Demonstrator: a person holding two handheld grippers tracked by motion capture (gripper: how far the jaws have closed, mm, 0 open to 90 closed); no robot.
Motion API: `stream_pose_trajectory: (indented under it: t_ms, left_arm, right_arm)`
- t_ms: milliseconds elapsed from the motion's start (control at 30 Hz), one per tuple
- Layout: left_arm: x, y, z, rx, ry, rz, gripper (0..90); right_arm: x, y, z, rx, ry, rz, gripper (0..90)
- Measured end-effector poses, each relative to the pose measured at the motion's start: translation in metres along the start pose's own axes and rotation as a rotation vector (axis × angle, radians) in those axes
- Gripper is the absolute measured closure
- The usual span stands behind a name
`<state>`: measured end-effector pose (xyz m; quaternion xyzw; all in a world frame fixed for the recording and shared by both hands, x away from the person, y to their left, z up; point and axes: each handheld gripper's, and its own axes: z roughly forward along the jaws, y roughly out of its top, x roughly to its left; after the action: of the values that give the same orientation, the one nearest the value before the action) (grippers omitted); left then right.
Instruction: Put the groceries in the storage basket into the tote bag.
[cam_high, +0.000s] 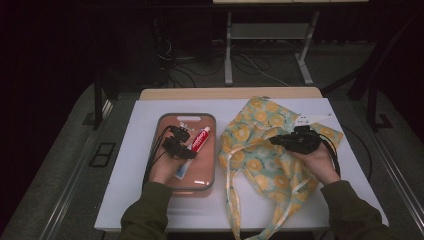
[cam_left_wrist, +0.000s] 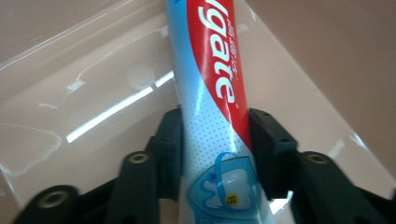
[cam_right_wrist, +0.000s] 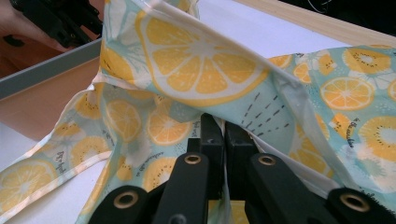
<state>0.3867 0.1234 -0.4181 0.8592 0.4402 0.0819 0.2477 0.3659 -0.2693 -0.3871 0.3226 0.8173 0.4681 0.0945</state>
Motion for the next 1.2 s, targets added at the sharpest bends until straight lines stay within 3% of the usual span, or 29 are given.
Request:
stream_pose_trajectory:
  t_ms: [67, 167, 433, 533, 767, 967, 1200]
  left_arm:
    - [0.002, 0.0, -0.003, -0.019, -0.01, -0.041, 69.1]
    - [0.002, 0.001, -0.005, -0.023, -0.013, -0.065, 73.3]
    - [0.003, 0.001, -0.009, -0.031, -0.021, -0.076, 75.5]
    - [0.003, 0.002, -0.013, -0.067, -0.042, -0.083, 75.7]
    - [0.003, 0.005, -0.028, -0.1, -0.041, -0.062, 75.8]
    - [0.002, 0.004, -0.047, -0.159, -0.086, -0.04, 75.9]
    - [-0.014, 0.01, -0.07, -0.214, -0.141, 0.018, 75.9]
  right_arm:
    - [0.0, 0.0, 0.0, 0.0, -0.001, 0.0, 87.9]
    - [0.0, 0.0, 0.0, 0.0, 0.0, 0.001, 87.9]
    - [-0.001, 0.0, 0.0, 0.0, -0.001, 0.001, 88.0]
    - [-0.001, 0.0, 0.0, -0.001, -0.002, 0.0, 87.9]
    - [-0.001, -0.001, 0.0, -0.002, -0.002, 0.0, 87.9]
    - [-0.001, 0.0, -0.001, -0.007, -0.004, 0.002, 87.9]
    - [-0.002, -0.001, -0.002, -0.008, -0.008, 0.002, 87.9]
